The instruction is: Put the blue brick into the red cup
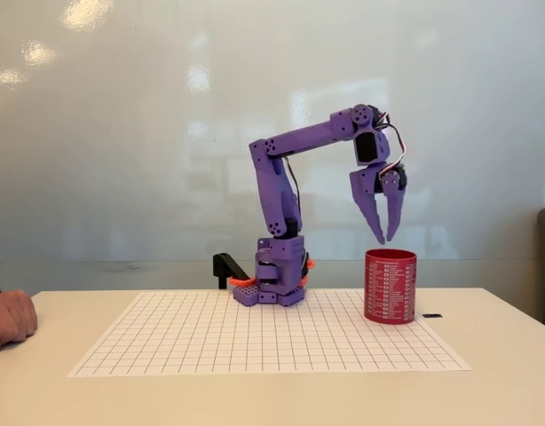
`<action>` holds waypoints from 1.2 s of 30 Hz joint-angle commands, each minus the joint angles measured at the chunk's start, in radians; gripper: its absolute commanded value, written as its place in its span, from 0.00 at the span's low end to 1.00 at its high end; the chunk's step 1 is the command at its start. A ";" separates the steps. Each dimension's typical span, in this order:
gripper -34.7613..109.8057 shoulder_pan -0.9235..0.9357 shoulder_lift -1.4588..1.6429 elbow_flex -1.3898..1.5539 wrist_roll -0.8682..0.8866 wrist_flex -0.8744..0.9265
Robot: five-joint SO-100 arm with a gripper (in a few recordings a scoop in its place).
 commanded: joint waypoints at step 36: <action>0.24 0.922 1.324 0.666 -0.023 -0.146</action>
